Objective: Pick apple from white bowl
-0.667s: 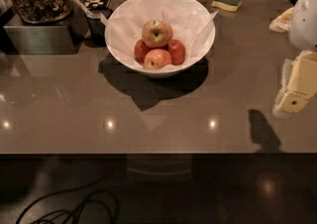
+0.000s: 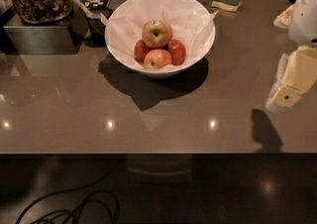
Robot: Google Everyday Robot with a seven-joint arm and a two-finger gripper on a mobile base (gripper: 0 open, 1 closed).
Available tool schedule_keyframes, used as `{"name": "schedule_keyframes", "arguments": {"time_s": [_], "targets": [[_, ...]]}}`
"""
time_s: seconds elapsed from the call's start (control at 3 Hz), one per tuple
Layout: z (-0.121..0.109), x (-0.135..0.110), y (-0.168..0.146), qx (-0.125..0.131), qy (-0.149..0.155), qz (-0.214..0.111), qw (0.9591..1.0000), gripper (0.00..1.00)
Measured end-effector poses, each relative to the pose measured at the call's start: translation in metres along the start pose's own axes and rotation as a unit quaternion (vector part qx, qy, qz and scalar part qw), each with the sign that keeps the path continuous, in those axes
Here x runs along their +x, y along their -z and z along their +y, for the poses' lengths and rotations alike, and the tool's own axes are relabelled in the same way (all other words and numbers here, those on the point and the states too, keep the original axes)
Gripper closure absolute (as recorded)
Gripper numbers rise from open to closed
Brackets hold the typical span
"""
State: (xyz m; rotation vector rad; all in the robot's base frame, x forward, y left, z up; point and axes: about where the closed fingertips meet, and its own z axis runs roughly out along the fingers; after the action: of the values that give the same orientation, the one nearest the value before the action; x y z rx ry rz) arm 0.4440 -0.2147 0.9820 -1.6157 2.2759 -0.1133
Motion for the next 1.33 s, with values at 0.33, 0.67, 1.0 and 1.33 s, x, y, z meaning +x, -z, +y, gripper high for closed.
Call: {"name": "schedule_keyframes", "arguments": {"time_s": [0.33, 0.67, 1.0, 1.33], "targets": [[-0.018, -0.01, 0.014, 0.043, -0.08, -0.041, 0.995, 0.0], [-0.053, -0.027, 0.023, 0.077, -0.15, -0.103, 0.9803, 0.0], [-0.093, -0.048, 0.016, 0.079, -0.185, -0.151, 0.9678, 0.0], [-0.13, -0.076, 0.0, 0.062, -0.202, -0.198, 0.9573, 0.0]]}}
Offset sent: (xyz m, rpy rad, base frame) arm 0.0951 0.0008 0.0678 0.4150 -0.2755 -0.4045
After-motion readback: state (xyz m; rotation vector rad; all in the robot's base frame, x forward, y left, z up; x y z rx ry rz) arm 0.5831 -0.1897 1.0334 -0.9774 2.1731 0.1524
